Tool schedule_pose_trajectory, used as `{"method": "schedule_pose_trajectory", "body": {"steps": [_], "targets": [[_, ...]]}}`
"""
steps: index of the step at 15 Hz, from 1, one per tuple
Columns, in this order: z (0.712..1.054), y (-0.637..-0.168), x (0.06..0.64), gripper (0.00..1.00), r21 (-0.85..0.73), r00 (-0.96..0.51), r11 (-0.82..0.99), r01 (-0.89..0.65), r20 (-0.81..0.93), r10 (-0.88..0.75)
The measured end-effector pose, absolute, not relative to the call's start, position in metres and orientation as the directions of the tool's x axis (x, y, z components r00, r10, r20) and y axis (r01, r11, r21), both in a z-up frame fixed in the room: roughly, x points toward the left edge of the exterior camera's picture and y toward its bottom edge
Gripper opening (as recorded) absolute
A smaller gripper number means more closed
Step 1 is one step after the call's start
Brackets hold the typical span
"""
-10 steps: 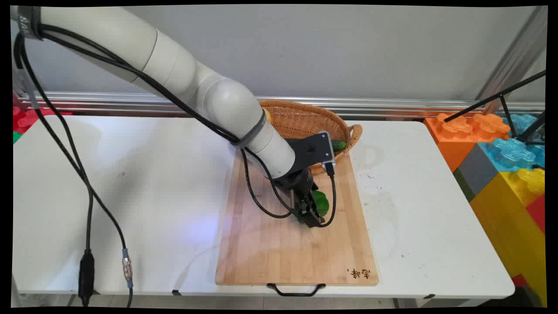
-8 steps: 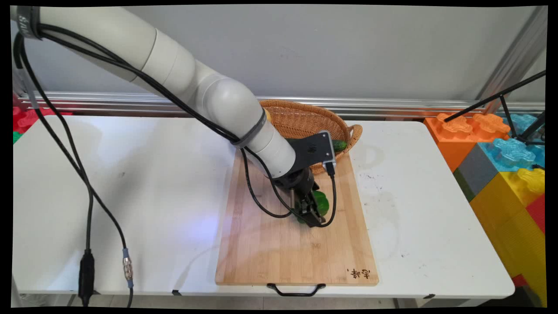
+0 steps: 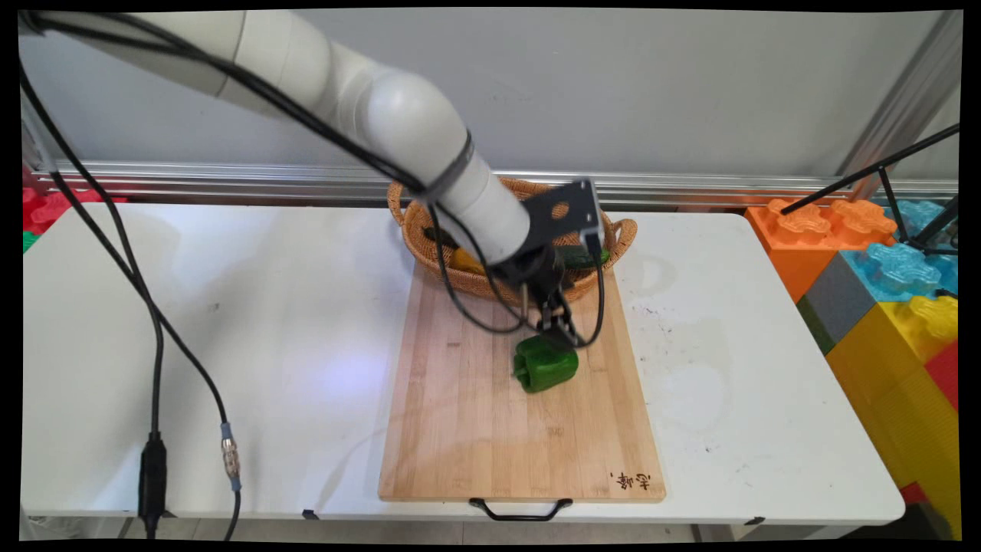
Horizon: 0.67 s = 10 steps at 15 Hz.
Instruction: Pick up the cucumber from the vegetable basket
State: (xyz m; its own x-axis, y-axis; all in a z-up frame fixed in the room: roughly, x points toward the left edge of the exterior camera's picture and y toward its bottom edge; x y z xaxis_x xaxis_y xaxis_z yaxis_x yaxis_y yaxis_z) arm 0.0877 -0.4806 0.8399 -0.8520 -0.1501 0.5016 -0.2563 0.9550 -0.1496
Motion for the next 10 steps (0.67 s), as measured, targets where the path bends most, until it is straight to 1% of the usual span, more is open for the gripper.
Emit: {"method": "schedule_pose_trajectory", "body": {"steps": [2, 5, 7, 10], "targets": [[0.853, -0.498, 0.094, 1.0, -0.198, -0.866, 0.95, -0.24, 0.485, -0.118], [0.863, -0.529, 0.106, 1.0, -0.281, -0.898, 0.941, -0.19, 0.438, -0.05], [0.862, -0.545, 0.111, 1.0, -0.316, -0.913, 0.936, -0.156, 0.409, -0.014], [0.852, -0.567, 0.117, 1.0, -0.348, -0.931, 0.932, -0.1, 0.363, 0.035]]}}
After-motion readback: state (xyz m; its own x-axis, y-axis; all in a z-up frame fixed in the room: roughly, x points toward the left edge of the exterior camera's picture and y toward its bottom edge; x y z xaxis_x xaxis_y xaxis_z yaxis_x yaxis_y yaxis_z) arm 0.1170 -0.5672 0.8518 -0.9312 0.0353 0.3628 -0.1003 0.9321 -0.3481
